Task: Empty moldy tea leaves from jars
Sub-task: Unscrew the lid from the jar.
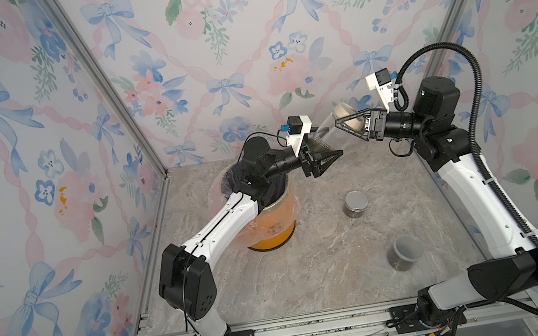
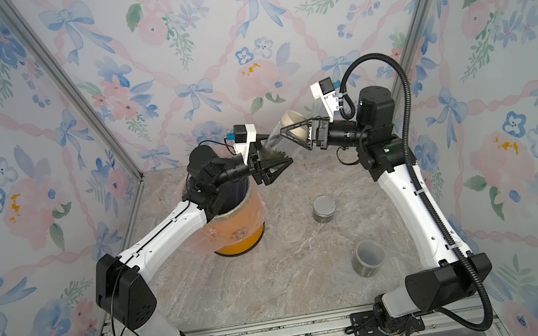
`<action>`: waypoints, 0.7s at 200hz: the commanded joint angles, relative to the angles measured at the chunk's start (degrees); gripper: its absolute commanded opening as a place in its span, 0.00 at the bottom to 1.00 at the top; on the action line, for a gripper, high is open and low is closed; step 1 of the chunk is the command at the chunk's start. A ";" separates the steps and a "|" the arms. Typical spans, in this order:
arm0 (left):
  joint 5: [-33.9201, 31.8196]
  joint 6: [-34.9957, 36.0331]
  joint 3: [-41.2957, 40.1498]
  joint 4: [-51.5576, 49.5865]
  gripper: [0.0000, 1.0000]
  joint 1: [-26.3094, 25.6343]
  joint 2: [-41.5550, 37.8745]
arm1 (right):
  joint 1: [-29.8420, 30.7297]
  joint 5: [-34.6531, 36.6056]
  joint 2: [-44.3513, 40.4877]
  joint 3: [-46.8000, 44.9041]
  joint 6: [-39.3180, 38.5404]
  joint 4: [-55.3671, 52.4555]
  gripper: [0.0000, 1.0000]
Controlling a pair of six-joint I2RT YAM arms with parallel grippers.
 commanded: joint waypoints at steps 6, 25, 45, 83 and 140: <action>-2.56 2.83 -1.58 4.07 0.22 1.39 -2.91 | -0.13 0.10 -4.09 -2.04 -0.49 -1.27 0.97; -3.64 4.74 -2.93 4.09 0.22 1.56 -4.13 | -0.57 0.45 -6.01 -4.00 -0.43 -1.87 0.96; -5.57 7.27 -4.90 4.07 0.23 1.74 -5.52 | -0.92 0.85 -9.13 -7.16 0.41 -1.44 0.97; -10.45 11.83 -8.58 4.02 0.23 1.74 -7.55 | -0.79 4.33 -14.38 -11.03 2.73 -5.98 0.96; -21.67 22.77 -12.87 6.41 0.22 1.19 -9.12 | -0.95 17.06 -15.20 -12.23 12.28 -9.76 0.97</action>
